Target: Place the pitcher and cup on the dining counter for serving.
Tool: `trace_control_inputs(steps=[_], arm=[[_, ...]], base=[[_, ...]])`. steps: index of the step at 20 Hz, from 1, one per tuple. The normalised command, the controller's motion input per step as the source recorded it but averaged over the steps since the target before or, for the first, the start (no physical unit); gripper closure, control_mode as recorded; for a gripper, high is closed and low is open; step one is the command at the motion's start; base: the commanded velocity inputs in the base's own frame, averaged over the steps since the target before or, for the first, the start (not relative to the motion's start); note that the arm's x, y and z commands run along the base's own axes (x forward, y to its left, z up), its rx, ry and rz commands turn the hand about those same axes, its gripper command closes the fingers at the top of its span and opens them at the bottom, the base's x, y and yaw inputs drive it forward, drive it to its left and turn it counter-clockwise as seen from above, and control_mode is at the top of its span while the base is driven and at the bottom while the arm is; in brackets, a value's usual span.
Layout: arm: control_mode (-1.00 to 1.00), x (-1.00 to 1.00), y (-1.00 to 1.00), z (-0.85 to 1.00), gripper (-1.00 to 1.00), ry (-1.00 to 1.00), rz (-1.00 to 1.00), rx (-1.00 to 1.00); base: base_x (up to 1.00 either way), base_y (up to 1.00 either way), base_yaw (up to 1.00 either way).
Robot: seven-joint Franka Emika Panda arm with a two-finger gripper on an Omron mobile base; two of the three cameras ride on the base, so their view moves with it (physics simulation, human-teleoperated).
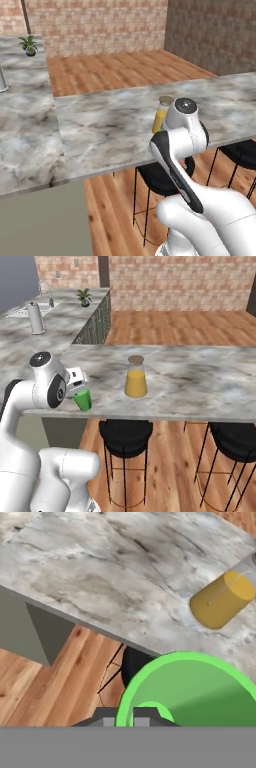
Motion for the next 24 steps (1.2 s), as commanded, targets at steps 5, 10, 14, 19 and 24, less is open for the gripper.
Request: trace_control_inputs(steps=[5,10,14,19,24], arm=[[-1.0,0.48,0.15,0.03,1.0,0.01,-0.01,0.02],[-1.0,0.88,0.08,0.0,1.0,0.06,-0.01,0.08],[-1.0,1.0,0.02,0.0,1.0,0.09,0.0,0.12],[-1.0,0.93,0.32,-0.01,1.0,0.05,-0.05,0.01],[-1.0,0.59,0.42,-0.04,1.0,0.01,-0.07,-0.01]], base=[[0.07,0.07,0.0],[0.0,0.0,0.0],[0.0,0.0,0.0],[0.0,0.0,0.0],[0.0,0.0,0.0]])
